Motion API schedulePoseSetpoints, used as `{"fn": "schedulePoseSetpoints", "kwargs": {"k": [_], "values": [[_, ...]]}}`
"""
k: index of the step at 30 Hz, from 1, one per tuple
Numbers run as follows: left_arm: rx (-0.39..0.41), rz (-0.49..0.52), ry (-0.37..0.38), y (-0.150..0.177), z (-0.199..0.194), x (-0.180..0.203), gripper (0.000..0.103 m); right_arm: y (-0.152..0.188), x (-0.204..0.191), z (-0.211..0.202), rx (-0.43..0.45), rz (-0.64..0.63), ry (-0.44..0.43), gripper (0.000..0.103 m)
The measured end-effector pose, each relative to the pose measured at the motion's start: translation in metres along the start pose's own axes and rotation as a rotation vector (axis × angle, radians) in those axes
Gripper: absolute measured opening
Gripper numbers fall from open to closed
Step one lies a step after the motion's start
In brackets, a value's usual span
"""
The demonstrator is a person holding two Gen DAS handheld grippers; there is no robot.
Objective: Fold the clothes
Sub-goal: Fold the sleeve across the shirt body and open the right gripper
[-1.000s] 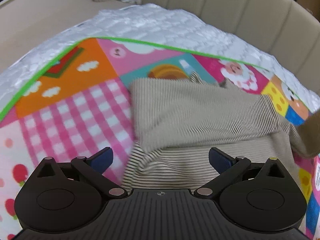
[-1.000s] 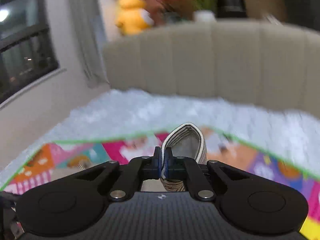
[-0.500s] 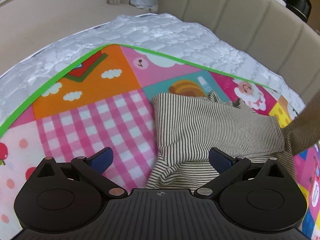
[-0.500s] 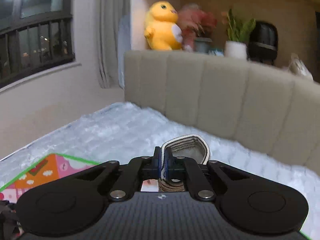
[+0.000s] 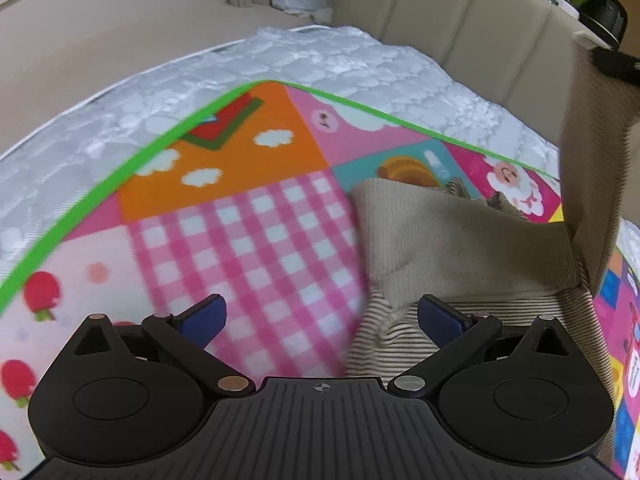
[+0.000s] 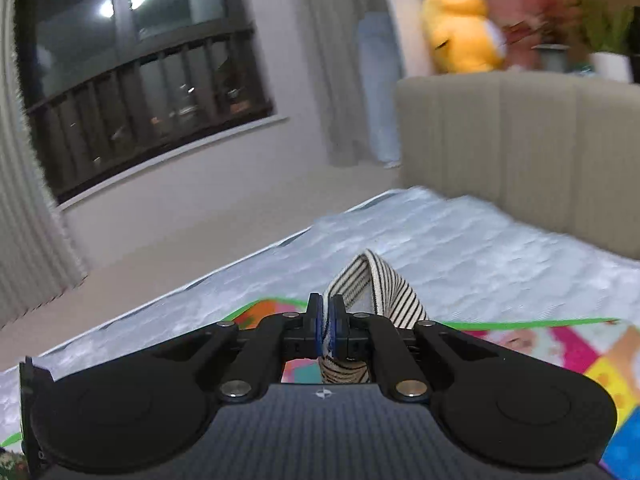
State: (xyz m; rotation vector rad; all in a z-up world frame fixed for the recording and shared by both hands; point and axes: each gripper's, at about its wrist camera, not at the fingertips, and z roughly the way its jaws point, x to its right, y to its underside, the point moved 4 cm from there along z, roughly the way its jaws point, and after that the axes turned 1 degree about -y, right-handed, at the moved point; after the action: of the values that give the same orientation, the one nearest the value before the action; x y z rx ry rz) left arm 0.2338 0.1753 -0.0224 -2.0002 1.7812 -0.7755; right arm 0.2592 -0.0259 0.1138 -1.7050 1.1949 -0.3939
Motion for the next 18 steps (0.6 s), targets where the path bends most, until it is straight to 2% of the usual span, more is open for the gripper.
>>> {"fn": "schedulePoseSetpoints", "kwargs": {"k": [5, 8, 10, 11, 12, 14, 15, 16, 18], "values": [[-0.007, -0.03, -0.026, 0.005, -0.007, -0.022, 0.103, 0.003, -0.022, 0.012, -0.009, -0.016, -0.078, 0.005], [-0.009, -0.04, -0.023, 0.004, -0.005, -0.022, 0.103, 0.001, -0.026, 0.01, -0.004, -0.049, -0.076, 0.01], [-0.005, -0.047, -0.009, 0.002, -0.001, -0.018, 0.103, 0.002, -0.02, 0.007, -0.01, -0.062, -0.049, 0.025], [0.0, -0.051, 0.007, 0.0, 0.002, -0.013, 0.103, 0.005, -0.012, 0.005, -0.02, -0.06, -0.023, 0.029], [0.005, -0.05, 0.032, -0.004, 0.008, -0.004, 0.103, 0.008, -0.002, 0.002, -0.032, -0.057, 0.007, 0.036], [0.016, -0.044, 0.088, -0.012, 0.02, 0.015, 0.103, 0.017, 0.019, -0.004, -0.057, -0.051, 0.073, 0.042], [0.021, -0.042, 0.116, -0.016, 0.026, 0.025, 0.103, 0.022, 0.032, -0.008, -0.072, -0.049, 0.112, 0.05], [0.021, -0.019, 0.126, -0.021, 0.035, 0.038, 0.103, 0.029, 0.047, -0.013, -0.09, -0.041, 0.15, 0.059], [0.016, 0.052, 0.124, -0.026, 0.054, 0.062, 0.103, 0.048, 0.08, -0.02, -0.132, 0.001, 0.213, 0.064]]}}
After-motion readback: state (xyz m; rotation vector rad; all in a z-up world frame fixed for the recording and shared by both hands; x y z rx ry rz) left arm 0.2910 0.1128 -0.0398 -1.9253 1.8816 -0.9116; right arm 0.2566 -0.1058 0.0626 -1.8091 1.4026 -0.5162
